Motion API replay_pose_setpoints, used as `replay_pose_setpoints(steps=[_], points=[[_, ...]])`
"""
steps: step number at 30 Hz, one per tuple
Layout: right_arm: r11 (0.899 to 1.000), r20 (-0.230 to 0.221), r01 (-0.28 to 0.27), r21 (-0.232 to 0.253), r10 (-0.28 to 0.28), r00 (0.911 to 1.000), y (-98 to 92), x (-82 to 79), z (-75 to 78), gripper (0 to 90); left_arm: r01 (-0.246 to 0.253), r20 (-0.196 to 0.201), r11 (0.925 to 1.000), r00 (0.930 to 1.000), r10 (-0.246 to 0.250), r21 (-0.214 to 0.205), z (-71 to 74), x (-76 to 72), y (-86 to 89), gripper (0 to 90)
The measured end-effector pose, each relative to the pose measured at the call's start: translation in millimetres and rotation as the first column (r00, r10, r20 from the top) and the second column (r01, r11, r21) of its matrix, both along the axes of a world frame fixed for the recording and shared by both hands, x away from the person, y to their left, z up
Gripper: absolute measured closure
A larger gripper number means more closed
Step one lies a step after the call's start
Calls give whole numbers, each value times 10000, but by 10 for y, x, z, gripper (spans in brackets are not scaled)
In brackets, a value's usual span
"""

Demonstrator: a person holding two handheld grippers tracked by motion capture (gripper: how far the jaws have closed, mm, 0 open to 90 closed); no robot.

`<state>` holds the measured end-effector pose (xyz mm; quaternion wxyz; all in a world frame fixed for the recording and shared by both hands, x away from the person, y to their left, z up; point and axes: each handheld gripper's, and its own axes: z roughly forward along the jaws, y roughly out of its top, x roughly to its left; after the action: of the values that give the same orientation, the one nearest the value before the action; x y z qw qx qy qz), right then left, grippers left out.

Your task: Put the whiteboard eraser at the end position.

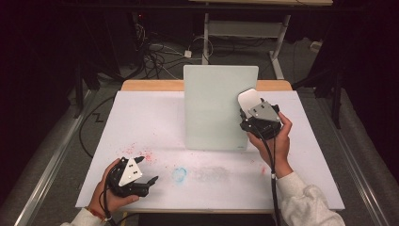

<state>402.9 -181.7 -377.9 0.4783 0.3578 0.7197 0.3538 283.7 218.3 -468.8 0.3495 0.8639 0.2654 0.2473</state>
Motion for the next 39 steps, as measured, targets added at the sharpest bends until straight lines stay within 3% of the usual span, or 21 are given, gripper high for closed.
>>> replay_pose_setpoints(steps=[4, 8, 10, 16, 19, 23, 30, 35, 39], points=[[9999, -259, -111, 44, 112, 9996, -42, -32, -70, 305, -1, 36, 10000, 10000, 1, 2, 5, -6, -7, 189], [9961, -354, -259, -840, 230, 9991, 39, -88, -235, 305, 44, 47, 10000, 10000, -44, 27, 8, -14, -23, 189], [9944, -307, -271, -1018, 241, 9992, 64, -80, -214, 305, 27, 13, 10000, 10000, -27, -3, 3, 0, -27, 189], [9999, 270, 1, -143, 3, 9996, 132, 25, 20, 305, 11, -80, 9997, 10000, -13, -259, 13, 23, -27, 191], [9965, 381, -242, -801, 273, 9989, 348, 11, -14, 305, 29, -104, 9995, 9999, -33, -314, 18, 25, -26, 191], [9829, 294, -716, -1694, 777, 9965, 618, -46, -191, 305, 24, -98, 9994, 9999, -28, -331, 17, 12, -14, 191], [9631, -229, -1070, -2469, 1046, 9943, 590, -139, -414, 305, -13, 61, 9997, 10000, 14, -256, 32, -19, -5, 191], [9748, -737, -1099, -1940, 972, 9925, 368, -161, -371, 306, -63, 103, 9997, 9999, 65, -241, 40, -20, 13, 191], [9766, -892, -1759, -1236, 1656, 9821, 175, -231, -291, 306, -42, 99, 9998, 9999, 44, -212, 38, -16, 8, 191]])
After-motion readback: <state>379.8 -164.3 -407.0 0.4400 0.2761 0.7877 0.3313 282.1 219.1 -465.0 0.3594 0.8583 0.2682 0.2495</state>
